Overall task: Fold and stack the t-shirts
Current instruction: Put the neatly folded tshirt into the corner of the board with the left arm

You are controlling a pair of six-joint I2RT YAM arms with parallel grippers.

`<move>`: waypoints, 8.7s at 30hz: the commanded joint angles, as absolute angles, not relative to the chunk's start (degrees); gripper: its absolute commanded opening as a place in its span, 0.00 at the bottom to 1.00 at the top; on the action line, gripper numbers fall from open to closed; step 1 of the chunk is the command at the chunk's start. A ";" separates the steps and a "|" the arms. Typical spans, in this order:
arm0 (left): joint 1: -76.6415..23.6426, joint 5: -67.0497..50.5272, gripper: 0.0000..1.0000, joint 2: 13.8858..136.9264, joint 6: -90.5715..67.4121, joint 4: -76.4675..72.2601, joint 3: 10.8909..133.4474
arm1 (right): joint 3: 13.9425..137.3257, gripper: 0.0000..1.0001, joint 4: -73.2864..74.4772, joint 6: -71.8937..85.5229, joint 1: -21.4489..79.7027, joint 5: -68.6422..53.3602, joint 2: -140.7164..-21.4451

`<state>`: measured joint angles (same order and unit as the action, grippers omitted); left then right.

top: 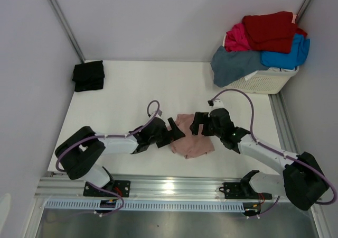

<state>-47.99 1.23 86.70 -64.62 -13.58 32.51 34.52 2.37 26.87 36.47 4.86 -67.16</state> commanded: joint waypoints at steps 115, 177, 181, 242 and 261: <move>-43.60 5.18 0.00 101.87 -22.60 24.86 82.87 | 31.82 0.88 11.78 31.46 29.53 16.61 -51.07; 4.03 21.90 0.01 67.68 -24.43 24.61 76.73 | 32.52 0.89 8.53 29.01 29.27 14.41 -54.67; 9.56 20.31 0.00 66.97 -28.55 26.18 71.99 | 32.61 0.89 8.00 29.35 29.27 13.89 -54.67; 21.70 -11.95 0.37 135.09 -44.30 23.47 120.26 | 38.58 1.00 24.25 41.14 45.88 29.08 -58.27; 24.17 -13.89 0.99 112.59 -36.39 -2.03 90.61 | 43.94 0.99 32.35 37.18 45.97 35.24 -54.05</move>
